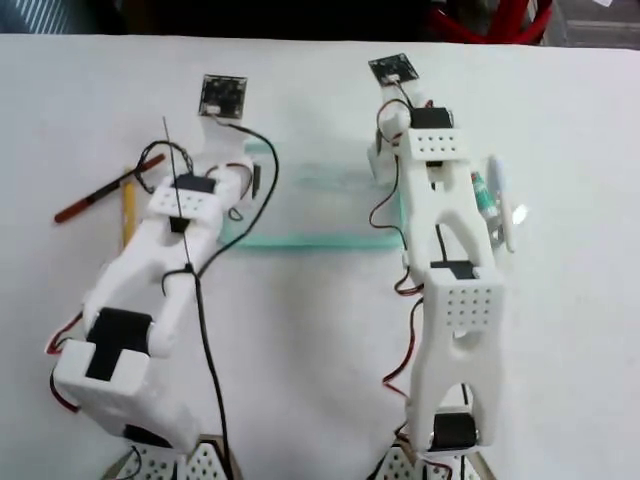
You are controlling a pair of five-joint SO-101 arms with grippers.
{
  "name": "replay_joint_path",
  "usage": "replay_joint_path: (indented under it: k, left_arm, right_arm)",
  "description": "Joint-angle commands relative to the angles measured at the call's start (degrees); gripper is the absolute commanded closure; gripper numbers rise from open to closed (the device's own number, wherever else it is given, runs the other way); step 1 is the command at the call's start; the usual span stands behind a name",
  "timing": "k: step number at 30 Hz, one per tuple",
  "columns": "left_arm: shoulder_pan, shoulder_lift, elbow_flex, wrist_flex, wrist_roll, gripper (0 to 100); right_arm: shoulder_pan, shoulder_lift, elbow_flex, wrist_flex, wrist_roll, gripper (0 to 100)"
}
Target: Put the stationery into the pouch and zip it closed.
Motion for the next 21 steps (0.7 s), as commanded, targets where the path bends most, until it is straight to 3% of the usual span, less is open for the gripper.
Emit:
replay_joint_path:
  k: [1, 9, 14, 21]
  left_arm:
    - [-0.4, -3.0, -0.4, -0.8, 0.5, 93]
    - [-0.3, -3.0, -0.4, -0.7, 0.4, 93]
    - [-0.3, -2.9, -0.4, -0.7, 0.3, 93]
    - [-0.3, -2.9, -0.4, -0.7, 0.3, 93]
  right_arm:
    - [-0.6, -0.3, -1.1, 0.1, -0.7, 80.8]
    - [-0.8, 6.0, -1.4, -2.7, -0.4, 84.4]
    - [-2.4, 6.4, -1.4, -3.0, 9.7, 98.0]
    - [-1.7, 2.4, -1.5, 1.6, 11.5, 98.1]
